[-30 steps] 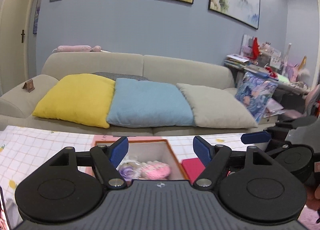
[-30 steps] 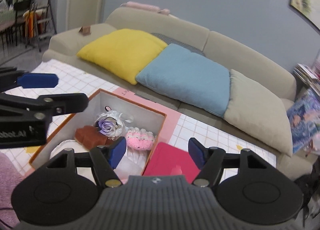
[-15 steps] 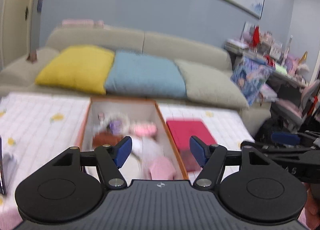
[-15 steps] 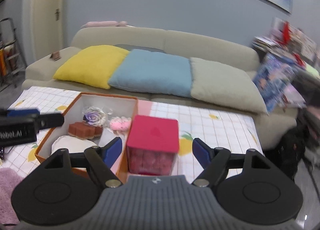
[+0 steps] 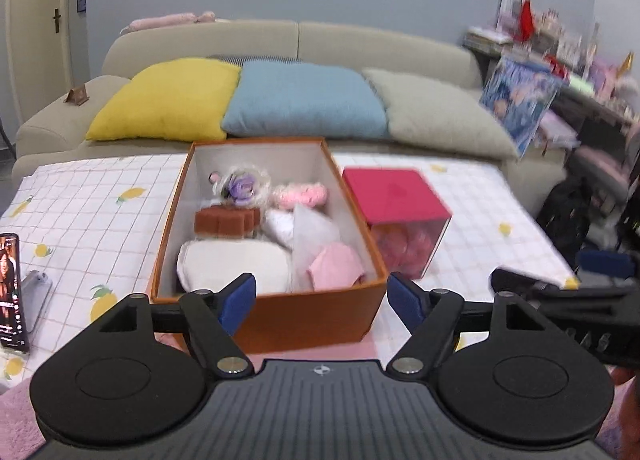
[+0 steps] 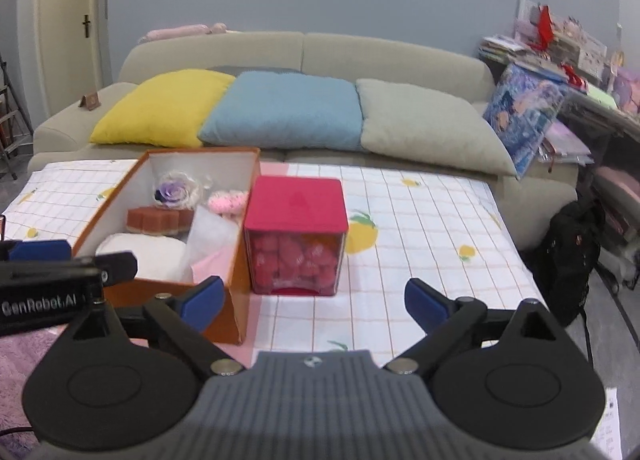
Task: Organize soft objects
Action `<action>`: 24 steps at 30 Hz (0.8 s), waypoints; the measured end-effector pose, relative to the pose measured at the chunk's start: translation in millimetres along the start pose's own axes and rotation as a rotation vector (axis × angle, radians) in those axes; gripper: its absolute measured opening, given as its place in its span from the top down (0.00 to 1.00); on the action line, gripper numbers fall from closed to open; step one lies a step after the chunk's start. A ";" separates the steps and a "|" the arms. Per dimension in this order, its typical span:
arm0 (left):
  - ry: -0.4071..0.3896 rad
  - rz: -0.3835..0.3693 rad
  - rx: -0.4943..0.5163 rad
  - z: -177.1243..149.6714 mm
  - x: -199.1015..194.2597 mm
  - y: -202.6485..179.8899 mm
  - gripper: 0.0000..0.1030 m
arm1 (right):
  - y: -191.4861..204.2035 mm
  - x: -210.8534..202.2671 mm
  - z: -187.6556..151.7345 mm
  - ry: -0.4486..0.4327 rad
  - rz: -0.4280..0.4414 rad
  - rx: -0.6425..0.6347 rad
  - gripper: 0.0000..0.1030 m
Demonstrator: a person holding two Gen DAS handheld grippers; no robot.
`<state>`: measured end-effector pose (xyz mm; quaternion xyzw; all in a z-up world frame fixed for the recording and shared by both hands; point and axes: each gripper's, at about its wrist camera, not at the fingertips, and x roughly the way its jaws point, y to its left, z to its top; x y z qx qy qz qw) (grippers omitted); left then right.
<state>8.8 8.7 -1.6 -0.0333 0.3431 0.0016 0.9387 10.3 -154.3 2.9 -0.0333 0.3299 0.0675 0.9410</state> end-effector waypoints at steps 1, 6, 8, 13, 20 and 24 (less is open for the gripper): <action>0.017 0.012 0.004 -1.8 2.4 -0.9 0.15 | -2.3 2.5 -0.7 0.010 -0.009 0.012 0.06; 0.035 0.023 0.028 -6.3 7.1 -3.9 0.14 | -11.7 13.0 -7.3 0.044 -0.064 0.056 0.06; 0.041 0.029 0.028 -6.7 8.8 -4.0 0.14 | -15.4 16.0 -9.0 0.055 -0.053 0.073 0.06; 0.066 0.030 0.036 -8.4 11.6 -4.5 0.14 | -16.7 16.2 -11.3 0.049 -0.045 0.079 0.06; 0.061 0.031 0.026 -7.1 9.6 -2.8 0.14 | -11.3 16.8 -11.5 0.048 -0.044 0.057 0.06; 0.060 0.033 0.026 -7.5 9.3 -3.2 0.14 | -9.7 16.4 -11.2 0.046 -0.043 0.052 0.06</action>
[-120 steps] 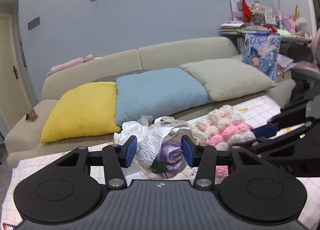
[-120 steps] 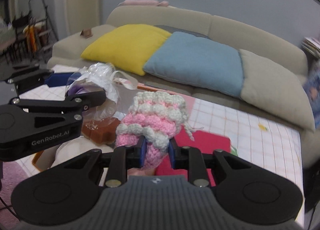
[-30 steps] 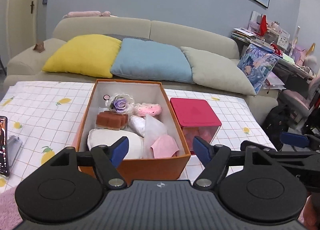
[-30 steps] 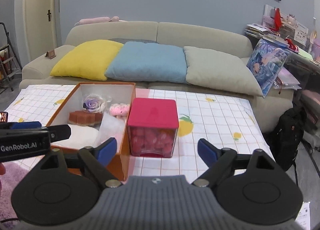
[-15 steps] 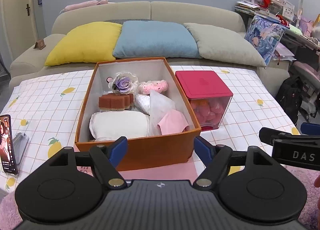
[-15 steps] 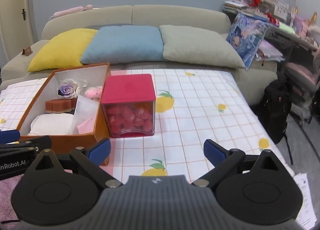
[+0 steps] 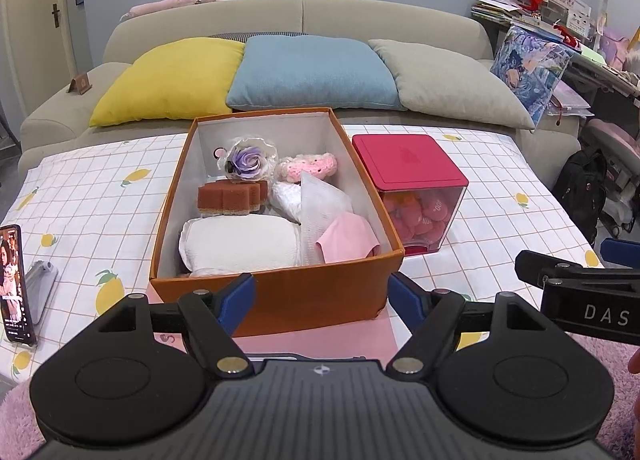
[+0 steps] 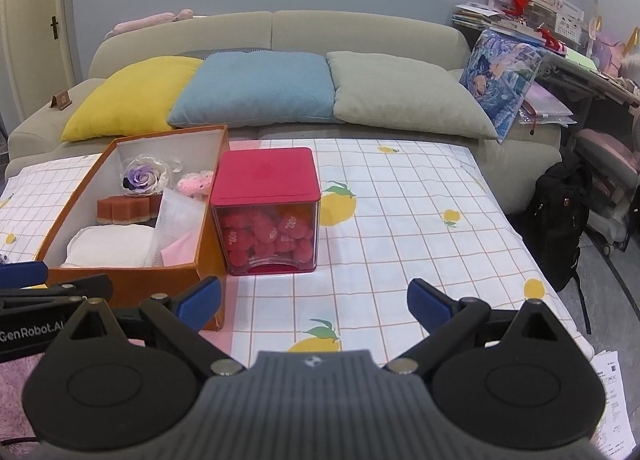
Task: Organize soft objects
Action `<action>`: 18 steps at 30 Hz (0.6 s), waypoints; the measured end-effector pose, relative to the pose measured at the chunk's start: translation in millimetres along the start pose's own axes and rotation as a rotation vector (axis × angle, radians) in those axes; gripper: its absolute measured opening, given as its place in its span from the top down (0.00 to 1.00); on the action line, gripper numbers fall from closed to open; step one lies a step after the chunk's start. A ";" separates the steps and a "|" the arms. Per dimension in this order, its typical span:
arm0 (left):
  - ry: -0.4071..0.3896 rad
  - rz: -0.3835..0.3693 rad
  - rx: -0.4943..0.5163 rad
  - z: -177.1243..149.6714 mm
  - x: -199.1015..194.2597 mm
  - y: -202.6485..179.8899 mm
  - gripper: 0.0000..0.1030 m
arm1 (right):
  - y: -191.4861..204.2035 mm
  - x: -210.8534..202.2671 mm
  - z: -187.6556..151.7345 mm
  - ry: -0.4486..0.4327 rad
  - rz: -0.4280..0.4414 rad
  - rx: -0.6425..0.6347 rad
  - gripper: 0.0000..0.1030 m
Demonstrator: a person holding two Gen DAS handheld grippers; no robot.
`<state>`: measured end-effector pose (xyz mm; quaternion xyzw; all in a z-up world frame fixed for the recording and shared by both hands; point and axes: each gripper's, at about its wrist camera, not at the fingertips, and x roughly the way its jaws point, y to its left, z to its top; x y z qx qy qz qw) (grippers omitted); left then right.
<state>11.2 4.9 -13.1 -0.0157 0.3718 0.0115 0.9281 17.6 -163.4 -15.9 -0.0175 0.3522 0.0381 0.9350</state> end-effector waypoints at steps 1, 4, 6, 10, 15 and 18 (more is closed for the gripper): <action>0.000 0.001 0.001 0.4 -0.1 0.2 0.14 | -0.1 0.2 -0.1 0.001 0.000 0.000 0.06; 0.001 -0.001 0.000 1.2 0.3 1.3 0.14 | -0.8 0.4 0.1 0.001 -0.001 -0.001 0.06; -0.001 -0.001 0.002 1.2 0.2 1.6 0.14 | -0.1 0.2 0.0 0.000 -0.001 -0.004 0.06; -0.006 -0.001 0.008 1.7 0.0 1.3 0.14 | 2.1 -0.1 -0.1 -0.003 -0.003 -0.013 0.06; -0.007 -0.005 0.008 1.5 0.3 1.1 0.14 | 4.0 -0.4 0.5 -0.008 -0.005 -0.025 0.06; -0.008 -0.008 0.008 1.5 0.6 1.0 0.14 | 4.5 -0.4 0.1 -0.008 -0.006 -0.027 0.06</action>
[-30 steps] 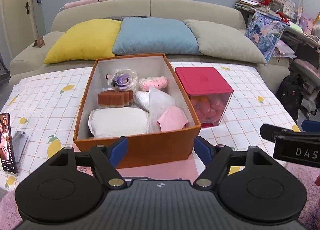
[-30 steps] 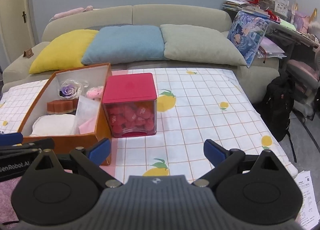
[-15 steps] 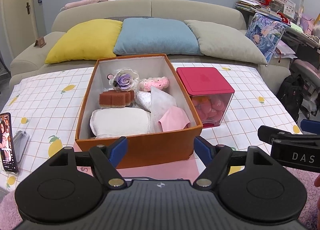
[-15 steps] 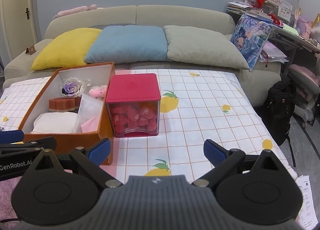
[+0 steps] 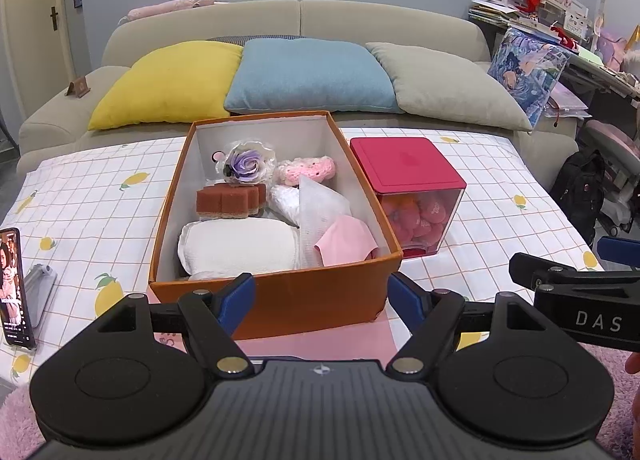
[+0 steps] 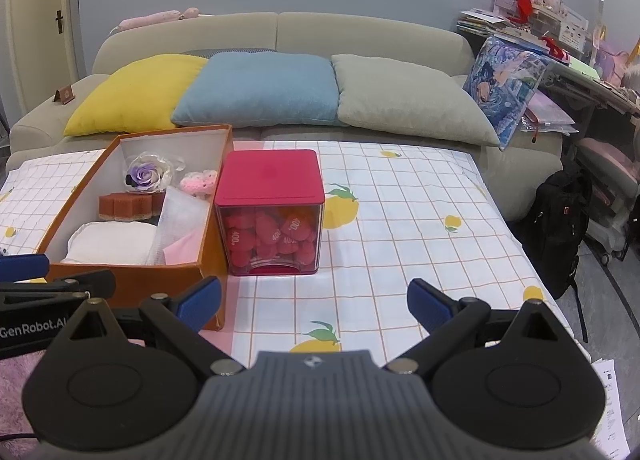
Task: Organize soft objects
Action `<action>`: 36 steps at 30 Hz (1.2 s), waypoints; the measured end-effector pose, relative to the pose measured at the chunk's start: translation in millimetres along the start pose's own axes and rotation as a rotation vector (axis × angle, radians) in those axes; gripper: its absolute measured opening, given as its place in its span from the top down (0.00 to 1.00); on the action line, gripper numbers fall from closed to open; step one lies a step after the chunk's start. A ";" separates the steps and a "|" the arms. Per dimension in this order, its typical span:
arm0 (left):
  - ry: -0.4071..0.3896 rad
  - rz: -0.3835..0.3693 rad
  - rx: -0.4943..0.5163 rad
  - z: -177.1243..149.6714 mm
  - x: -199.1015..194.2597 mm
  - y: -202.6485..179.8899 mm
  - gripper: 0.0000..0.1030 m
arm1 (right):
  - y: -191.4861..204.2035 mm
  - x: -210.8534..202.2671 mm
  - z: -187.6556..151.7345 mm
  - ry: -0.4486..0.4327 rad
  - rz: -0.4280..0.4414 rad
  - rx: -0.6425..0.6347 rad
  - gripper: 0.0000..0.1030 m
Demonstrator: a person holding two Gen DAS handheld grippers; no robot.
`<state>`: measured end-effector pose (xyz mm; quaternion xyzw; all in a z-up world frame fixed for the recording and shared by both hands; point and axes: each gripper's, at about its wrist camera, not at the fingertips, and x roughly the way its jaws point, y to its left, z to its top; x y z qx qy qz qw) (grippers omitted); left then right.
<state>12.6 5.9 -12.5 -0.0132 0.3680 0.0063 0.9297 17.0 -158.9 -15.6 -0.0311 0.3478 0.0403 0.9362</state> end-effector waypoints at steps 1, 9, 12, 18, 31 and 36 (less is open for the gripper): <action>0.001 0.000 0.001 0.0 0.2 -0.2 0.14 | 0.3 -0.1 0.3 0.000 -0.001 0.000 0.06; -0.002 0.000 0.005 -0.3 -0.9 -1.2 0.14 | 0.5 -1.1 0.7 -0.006 -0.001 0.001 0.06; -0.003 0.000 0.004 -0.1 -1.2 -1.3 0.14 | 0.4 -1.1 0.6 -0.005 0.000 0.000 0.06; -0.004 0.000 0.004 -0.3 -1.3 -1.2 0.14 | 0.9 -1.1 0.8 -0.006 0.000 0.000 0.06; -0.005 -0.002 0.005 0.3 -2.2 -1.5 0.15 | 1.9 -1.1 2.2 -0.009 0.005 -0.004 0.06; -0.005 -0.001 0.004 0.3 -2.2 -1.3 0.15 | 3.4 -1.3 1.6 -0.009 0.004 -0.005 0.06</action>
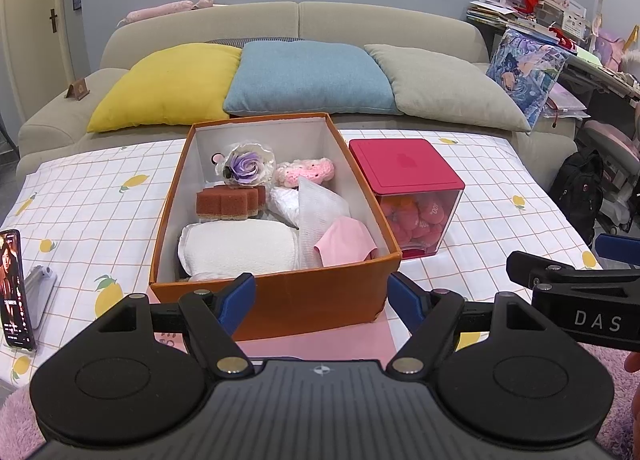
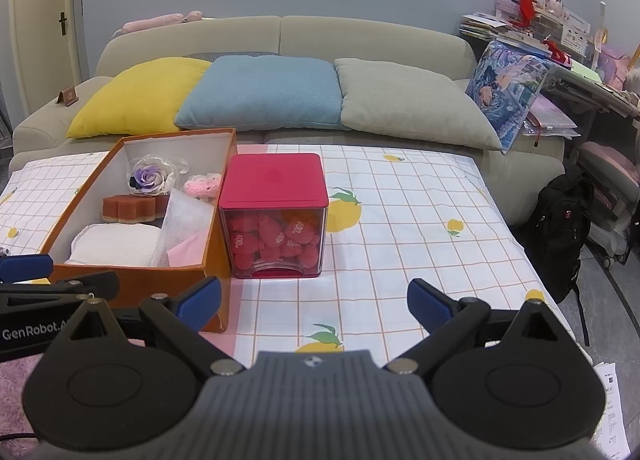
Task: Organize soft objects
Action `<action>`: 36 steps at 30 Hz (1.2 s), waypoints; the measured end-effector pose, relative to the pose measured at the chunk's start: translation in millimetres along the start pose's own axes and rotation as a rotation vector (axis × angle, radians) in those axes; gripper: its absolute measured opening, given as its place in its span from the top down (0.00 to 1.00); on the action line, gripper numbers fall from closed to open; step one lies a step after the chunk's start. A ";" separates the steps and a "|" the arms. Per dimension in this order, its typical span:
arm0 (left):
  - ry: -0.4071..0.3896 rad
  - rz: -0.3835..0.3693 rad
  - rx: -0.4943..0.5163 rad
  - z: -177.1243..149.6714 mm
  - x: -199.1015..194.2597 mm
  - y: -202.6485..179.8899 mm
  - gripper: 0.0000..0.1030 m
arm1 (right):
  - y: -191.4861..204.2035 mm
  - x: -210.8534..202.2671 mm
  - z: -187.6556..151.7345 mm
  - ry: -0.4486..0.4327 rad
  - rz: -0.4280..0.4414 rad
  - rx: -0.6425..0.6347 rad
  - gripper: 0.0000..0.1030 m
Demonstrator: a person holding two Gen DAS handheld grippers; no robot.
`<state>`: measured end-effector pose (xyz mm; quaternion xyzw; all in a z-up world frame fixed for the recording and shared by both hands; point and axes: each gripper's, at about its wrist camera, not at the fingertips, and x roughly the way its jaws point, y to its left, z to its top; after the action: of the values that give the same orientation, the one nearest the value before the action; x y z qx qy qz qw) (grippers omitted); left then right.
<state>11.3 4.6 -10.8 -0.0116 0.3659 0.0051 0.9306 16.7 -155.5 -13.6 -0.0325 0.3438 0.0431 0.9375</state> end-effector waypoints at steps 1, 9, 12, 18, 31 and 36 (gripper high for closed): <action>0.000 0.000 -0.001 0.0 -0.4 0.0 0.15 | 0.0 0.0 0.0 0.000 0.000 0.000 0.06; 0.001 0.000 -0.003 0.3 -1.1 0.2 0.15 | 0.7 0.2 -0.3 0.001 -0.001 0.001 0.06; -0.002 0.000 -0.003 0.5 -1.2 0.9 0.15 | 0.4 0.1 -0.4 0.001 0.000 0.001 0.06; -0.004 -0.001 -0.003 0.1 -1.0 1.2 0.15 | 0.8 0.2 -0.2 0.000 0.001 -0.002 0.06; -0.006 -0.001 -0.003 0.1 -0.3 1.7 0.15 | 0.0 2.1 -1.0 0.007 0.008 -0.004 0.06; -0.007 -0.001 -0.003 -0.2 -0.7 1.6 0.15 | 0.3 2.1 -0.9 0.007 0.008 -0.004 0.06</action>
<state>10.6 6.2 -10.4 -0.0132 0.3628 0.0051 0.9318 17.8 -155.2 -15.7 -0.0331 0.3470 0.0474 0.9361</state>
